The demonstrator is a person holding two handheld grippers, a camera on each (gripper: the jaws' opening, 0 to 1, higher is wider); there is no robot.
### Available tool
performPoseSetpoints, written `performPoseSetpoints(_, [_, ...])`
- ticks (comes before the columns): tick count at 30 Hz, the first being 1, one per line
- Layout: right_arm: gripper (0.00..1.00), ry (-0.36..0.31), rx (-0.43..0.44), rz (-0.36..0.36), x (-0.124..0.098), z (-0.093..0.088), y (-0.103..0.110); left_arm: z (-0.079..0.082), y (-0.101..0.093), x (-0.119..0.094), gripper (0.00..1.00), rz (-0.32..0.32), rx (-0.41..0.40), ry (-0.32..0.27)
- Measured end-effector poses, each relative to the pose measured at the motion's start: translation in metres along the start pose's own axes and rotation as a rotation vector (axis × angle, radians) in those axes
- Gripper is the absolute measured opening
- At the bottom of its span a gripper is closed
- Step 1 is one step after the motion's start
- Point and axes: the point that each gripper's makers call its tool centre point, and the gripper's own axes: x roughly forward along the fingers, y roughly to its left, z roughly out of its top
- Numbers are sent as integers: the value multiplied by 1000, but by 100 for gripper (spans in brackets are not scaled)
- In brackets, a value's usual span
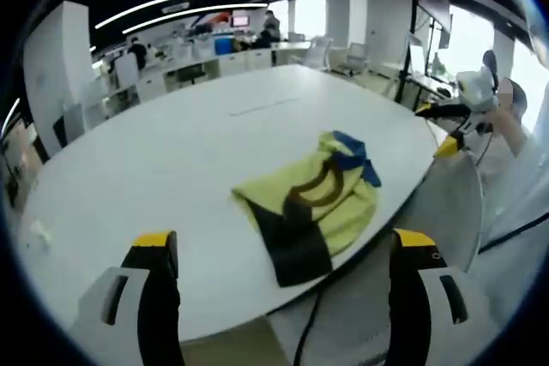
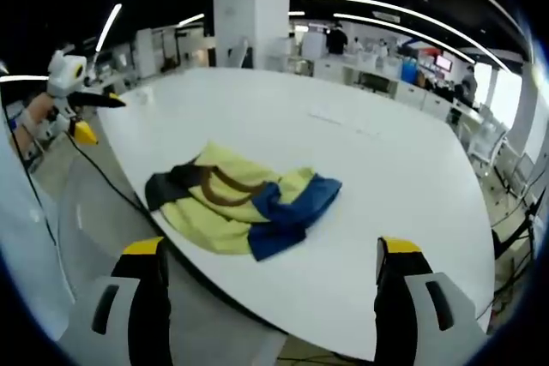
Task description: Fold the garment on the visible template until the final outline fits inside the template.
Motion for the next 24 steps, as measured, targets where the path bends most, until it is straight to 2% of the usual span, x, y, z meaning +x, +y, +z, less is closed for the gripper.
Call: performPoseSetpoints(24, [100,4,-9,10,3,1,0,0,1,-1,99,7,-4,0])
